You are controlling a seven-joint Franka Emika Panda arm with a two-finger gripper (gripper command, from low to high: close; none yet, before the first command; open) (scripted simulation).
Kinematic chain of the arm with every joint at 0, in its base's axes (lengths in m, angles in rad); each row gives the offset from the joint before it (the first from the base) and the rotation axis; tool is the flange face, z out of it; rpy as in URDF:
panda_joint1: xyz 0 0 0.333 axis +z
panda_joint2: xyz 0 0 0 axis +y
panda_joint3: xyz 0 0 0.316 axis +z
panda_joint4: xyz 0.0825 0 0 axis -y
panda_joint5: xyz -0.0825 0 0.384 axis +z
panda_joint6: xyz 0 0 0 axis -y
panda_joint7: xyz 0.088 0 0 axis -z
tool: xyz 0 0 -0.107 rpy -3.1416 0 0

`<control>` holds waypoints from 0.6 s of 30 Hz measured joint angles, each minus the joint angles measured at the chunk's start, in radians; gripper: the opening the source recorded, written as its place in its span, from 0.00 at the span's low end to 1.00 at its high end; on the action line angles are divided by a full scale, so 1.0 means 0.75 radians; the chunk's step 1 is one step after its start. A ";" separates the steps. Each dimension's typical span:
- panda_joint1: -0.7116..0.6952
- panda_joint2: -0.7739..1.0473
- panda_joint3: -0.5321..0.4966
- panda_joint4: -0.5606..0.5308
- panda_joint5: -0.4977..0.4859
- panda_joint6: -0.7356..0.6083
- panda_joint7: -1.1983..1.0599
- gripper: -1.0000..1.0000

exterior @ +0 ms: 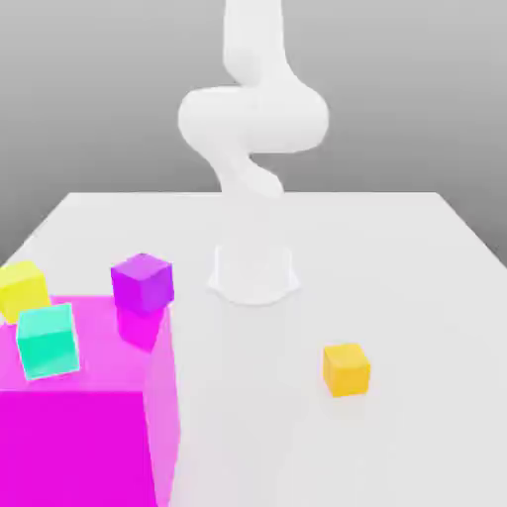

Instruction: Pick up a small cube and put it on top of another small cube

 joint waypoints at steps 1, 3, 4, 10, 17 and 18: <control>0.013 0.038 0.016 -0.044 0.009 0.034 0.009 0.50; 0.039 0.113 0.047 -0.131 0.026 0.101 0.028 0.50; 0.052 0.150 0.063 -0.173 0.034 0.134 0.038 0.50; 0.133 0.373 0.163 -0.437 0.084 0.333 0.097 0.50; 0.236 0.743 0.301 -0.762 0.115 0.639 0.204 0.50; 0.240 0.852 0.307 -0.783 0.051 0.721 0.265 0.50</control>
